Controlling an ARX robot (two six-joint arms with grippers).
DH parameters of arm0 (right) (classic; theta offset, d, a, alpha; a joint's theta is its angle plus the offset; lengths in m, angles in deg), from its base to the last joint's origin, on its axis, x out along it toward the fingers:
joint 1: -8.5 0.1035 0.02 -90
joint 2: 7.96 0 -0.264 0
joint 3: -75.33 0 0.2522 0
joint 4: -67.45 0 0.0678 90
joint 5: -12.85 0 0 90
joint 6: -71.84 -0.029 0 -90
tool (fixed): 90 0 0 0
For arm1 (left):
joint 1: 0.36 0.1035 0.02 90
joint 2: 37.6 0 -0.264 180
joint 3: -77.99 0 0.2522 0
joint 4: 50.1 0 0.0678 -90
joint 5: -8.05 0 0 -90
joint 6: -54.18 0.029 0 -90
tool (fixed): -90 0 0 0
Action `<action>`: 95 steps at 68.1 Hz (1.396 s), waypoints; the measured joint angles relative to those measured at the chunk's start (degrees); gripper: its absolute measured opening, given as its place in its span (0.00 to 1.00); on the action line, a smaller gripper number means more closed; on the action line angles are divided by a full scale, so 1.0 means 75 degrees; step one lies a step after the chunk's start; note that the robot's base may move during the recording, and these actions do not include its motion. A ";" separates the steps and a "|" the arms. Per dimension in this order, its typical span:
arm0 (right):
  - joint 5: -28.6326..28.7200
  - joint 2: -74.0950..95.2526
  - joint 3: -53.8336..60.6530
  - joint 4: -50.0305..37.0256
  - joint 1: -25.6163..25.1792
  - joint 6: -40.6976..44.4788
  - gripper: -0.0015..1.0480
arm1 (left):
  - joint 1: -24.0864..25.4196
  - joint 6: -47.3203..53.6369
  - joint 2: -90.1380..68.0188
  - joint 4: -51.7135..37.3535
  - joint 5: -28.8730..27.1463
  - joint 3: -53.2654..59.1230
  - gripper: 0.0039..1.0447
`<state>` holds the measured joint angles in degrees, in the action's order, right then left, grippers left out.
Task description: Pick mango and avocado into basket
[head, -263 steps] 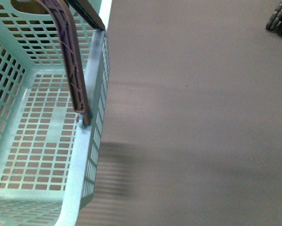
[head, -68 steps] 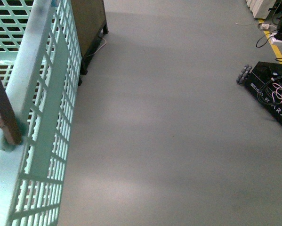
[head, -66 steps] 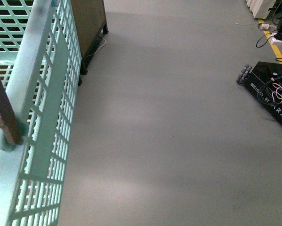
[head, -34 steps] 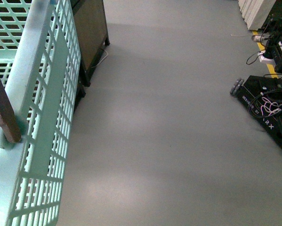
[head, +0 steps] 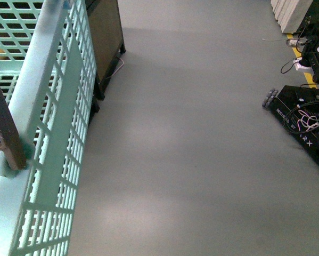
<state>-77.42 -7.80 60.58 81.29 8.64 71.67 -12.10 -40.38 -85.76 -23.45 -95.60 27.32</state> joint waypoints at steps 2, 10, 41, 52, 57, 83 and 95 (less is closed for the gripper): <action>0.0000 0.0000 0.0000 -0.0003 0.0000 0.0000 0.92 | -0.0006 -0.0006 0.0003 0.0000 -0.0003 0.0000 0.13; 0.0015 0.0000 0.0000 0.0000 0.0000 0.0000 0.92 | -0.0003 0.0006 0.0000 0.0000 -0.0105 -0.0003 0.13; 0.0050 0.0009 0.0000 0.0000 -0.0003 0.0003 0.92 | 0.0006 0.0032 0.0006 0.0015 -0.0134 -0.0003 0.13; 0.0023 0.0003 0.0000 0.0000 -0.0003 0.0000 0.92 | 0.0006 0.0032 0.0003 0.0012 -0.0125 -0.0003 0.13; 0.0032 -0.0006 0.0000 -0.0003 -0.0003 0.0003 0.92 | 0.0006 0.0032 0.0012 0.0015 -0.0134 -0.0003 0.13; 0.0023 0.0000 0.0000 0.0000 -0.0003 0.0003 0.92 | 0.0012 0.0032 0.0006 0.0015 -0.0128 -0.0003 0.13; 0.0020 -0.0003 0.0000 0.0000 -0.0003 0.0000 0.92 | 0.0012 0.0032 0.0006 0.0015 -0.0128 -0.0003 0.13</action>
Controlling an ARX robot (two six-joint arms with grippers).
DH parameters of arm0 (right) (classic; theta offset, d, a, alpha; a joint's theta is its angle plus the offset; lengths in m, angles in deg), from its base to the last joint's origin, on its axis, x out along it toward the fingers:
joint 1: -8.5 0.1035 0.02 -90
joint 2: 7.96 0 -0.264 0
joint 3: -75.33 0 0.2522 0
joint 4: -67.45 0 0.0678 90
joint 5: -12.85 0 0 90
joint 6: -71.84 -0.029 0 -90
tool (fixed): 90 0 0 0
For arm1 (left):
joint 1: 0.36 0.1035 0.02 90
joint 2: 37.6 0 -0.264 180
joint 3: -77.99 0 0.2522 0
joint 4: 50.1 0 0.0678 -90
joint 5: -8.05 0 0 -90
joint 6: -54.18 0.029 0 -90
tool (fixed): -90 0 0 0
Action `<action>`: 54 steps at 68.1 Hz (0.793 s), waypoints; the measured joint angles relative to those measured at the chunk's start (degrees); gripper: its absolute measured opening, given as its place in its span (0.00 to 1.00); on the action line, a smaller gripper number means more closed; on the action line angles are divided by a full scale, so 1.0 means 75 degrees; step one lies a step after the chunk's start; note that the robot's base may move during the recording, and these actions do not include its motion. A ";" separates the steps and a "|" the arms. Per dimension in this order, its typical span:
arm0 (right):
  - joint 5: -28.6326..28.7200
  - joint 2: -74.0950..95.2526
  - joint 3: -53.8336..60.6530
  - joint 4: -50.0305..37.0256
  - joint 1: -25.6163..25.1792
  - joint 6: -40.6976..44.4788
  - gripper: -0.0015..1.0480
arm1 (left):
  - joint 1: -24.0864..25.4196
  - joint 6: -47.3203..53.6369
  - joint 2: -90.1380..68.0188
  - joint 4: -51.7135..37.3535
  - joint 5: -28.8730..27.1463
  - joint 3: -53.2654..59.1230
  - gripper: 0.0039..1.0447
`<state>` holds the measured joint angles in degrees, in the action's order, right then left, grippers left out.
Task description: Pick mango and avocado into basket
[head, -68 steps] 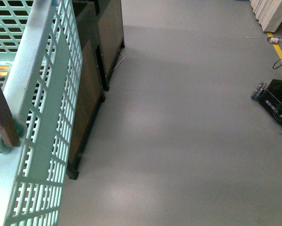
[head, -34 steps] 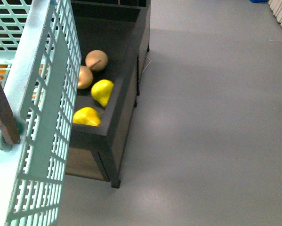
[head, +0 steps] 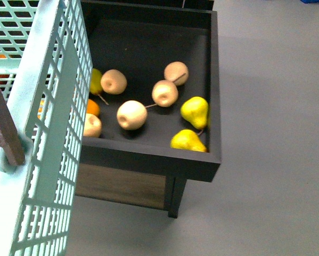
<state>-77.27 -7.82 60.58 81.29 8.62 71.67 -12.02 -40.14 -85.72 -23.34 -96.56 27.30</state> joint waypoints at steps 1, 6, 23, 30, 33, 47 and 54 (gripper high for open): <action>0.0000 0.0003 0.0000 0.0000 0.0000 0.0003 0.92 | 0.0000 0.0000 0.0000 0.0000 0.0000 0.0000 0.13; 0.0000 0.0003 0.0000 0.0000 0.0000 0.0000 0.92 | 0.0000 -0.0003 0.0000 0.0000 -0.0003 0.0000 0.13; 0.0012 0.0003 0.0000 0.0000 0.0000 0.0003 0.92 | 0.0003 0.0000 0.0000 -0.0003 0.0000 -0.0006 0.13; 0.0012 0.0003 0.0000 0.0000 0.0000 0.0000 0.92 | 0.0003 0.0003 0.0003 0.0000 -0.0009 -0.0006 0.13; 0.0003 0.0006 0.0000 0.0003 0.0000 0.0000 0.92 | 0.0006 0.0000 0.0000 0.0000 -0.0003 -0.0006 0.13; 0.0003 0.0000 0.0000 0.0000 0.0000 0.0000 0.92 | 0.0006 0.0000 0.0000 0.0000 -0.0003 -0.0006 0.13; -0.0017 0.0003 0.0000 0.0003 0.0000 0.0003 0.92 | 0.0006 0.0003 0.0000 0.0000 -0.0003 -0.0006 0.13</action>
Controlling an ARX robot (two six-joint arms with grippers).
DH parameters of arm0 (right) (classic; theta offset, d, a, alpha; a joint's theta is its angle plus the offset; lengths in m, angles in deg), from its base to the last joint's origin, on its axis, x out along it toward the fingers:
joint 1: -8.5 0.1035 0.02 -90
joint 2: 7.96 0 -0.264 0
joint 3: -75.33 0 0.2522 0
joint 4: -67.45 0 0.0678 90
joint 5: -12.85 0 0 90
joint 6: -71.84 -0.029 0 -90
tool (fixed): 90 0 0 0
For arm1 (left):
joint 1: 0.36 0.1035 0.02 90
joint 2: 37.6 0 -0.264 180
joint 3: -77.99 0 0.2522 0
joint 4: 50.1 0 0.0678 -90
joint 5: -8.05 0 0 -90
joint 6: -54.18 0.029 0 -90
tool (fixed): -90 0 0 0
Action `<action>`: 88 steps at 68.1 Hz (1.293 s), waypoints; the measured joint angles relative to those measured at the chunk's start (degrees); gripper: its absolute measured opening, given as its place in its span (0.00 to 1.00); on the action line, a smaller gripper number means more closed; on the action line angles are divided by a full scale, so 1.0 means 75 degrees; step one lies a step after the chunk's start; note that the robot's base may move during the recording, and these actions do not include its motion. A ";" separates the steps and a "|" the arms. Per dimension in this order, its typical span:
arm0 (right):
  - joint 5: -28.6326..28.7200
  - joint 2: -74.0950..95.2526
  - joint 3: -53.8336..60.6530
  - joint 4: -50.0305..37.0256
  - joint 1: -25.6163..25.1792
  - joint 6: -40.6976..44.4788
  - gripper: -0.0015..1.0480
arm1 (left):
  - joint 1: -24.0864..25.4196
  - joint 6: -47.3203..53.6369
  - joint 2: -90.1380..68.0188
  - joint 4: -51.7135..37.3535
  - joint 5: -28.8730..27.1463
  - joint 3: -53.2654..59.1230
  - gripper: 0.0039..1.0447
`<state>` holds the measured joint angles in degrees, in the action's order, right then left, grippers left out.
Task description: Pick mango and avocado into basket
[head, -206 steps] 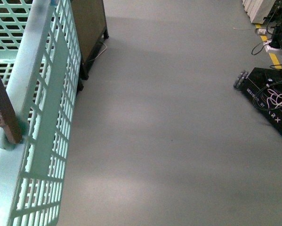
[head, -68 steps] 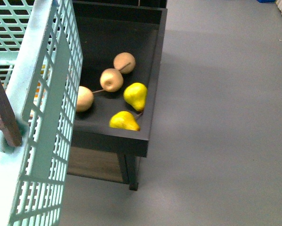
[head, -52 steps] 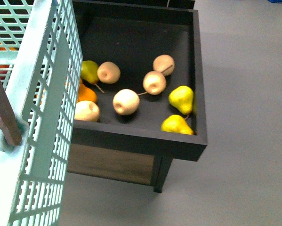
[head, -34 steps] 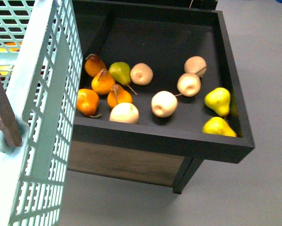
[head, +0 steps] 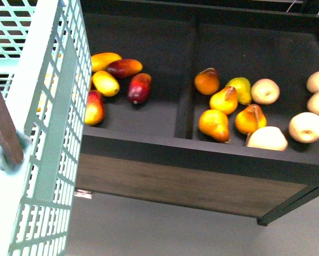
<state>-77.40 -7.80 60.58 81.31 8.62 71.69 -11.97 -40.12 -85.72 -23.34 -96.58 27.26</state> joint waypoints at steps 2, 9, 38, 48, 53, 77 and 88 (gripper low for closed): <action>0.0023 0.0000 0.0000 0.0000 0.0000 0.0000 0.92 | 0.0000 -0.0003 0.0000 0.0000 0.0006 0.0000 0.13; 0.0023 -0.0003 0.0000 0.0000 0.0000 -0.0003 0.92 | 0.0000 -0.0003 0.0000 0.0000 -0.0009 0.0000 0.13; 0.0047 -0.0003 0.0000 0.0000 0.0000 0.0000 0.92 | 0.0000 -0.0006 0.0000 0.0000 0.0003 0.0000 0.13; 0.0020 -0.0003 0.0000 0.0000 0.0000 0.0000 0.92 | 0.0000 0.0000 0.0000 0.0000 -0.0029 0.0000 0.13; 0.0029 -0.0003 0.0000 0.0000 0.0000 -0.0003 0.92 | 0.0000 0.0000 0.0000 0.0000 -0.0017 0.0000 0.13; 0.0017 0.0000 0.0000 0.0000 0.0000 -0.0003 0.92 | 0.0000 -0.0003 0.0000 0.0000 -0.0012 0.0000 0.13; 0.0041 -0.0003 0.0000 -0.0003 0.0000 -0.0003 0.92 | 0.0000 0.0000 0.0006 0.0000 -0.0003 0.0000 0.13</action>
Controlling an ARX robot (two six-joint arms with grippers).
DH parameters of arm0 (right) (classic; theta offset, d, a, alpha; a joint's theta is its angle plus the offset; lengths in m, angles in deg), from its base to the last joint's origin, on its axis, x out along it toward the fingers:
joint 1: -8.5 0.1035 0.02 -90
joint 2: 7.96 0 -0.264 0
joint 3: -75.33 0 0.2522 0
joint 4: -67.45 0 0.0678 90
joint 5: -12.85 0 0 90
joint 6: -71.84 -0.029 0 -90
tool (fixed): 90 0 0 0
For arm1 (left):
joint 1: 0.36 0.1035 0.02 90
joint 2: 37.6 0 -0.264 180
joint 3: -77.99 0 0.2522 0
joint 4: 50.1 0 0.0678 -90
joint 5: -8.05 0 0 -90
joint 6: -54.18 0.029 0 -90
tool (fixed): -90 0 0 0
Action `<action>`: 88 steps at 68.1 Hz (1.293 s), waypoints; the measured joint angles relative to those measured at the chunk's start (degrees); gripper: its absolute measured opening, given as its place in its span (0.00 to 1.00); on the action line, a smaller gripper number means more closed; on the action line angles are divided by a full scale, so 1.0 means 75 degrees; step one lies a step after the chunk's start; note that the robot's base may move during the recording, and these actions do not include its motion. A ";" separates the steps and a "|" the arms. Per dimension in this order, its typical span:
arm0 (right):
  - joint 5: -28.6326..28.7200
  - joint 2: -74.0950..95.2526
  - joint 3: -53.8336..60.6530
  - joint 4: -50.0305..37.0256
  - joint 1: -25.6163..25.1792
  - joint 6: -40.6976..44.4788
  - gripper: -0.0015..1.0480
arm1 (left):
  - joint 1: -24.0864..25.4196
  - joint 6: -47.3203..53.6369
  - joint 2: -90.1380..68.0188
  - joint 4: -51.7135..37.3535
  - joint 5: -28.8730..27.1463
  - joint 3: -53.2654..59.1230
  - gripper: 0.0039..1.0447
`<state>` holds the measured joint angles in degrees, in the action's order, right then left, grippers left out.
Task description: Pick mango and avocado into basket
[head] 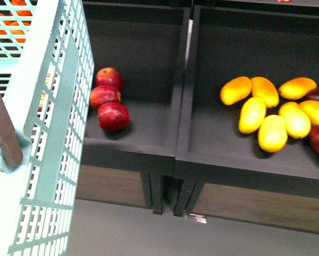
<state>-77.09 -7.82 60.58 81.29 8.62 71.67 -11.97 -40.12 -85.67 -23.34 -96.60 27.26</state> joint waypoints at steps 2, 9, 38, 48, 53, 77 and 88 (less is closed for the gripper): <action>-0.0026 0.0003 0.0000 0.0000 0.0000 0.0003 0.92 | 0.0000 0.0006 0.0000 0.0000 0.0000 0.0000 0.13; -0.0017 0.0006 0.0000 0.0000 0.0000 0.0003 0.92 | 0.0000 0.0003 0.0000 0.0000 -0.0017 0.0000 0.13; -0.0023 0.0009 0.0000 0.0000 -0.0003 0.0003 0.92 | 0.0000 0.0000 0.0000 0.0000 0.0000 -0.0003 0.13; 0.0050 0.0003 0.0000 0.0000 -0.0017 0.0003 0.92 | 0.0038 0.0035 -0.0006 0.0000 -0.0157 -0.0003 0.13; 0.0020 0.0003 0.0000 0.0000 -0.0017 0.0003 0.92 | 0.0038 0.0108 0.0012 0.0000 -0.0239 -0.0003 0.13; 0.0000 0.0003 0.0000 0.0000 -0.0017 0.0003 0.92 | -0.1035 0.3611 -0.3112 0.0632 0.2171 -0.2261 0.13; -0.0015 0.0003 0.0000 0.0000 -0.0017 0.0003 0.92 | -0.1798 0.4406 -0.5018 0.0950 0.2177 -0.4141 0.13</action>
<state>-77.20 -7.80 60.58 81.29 8.49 71.69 -25.46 -7.07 -123.31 -16.22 -80.28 -3.80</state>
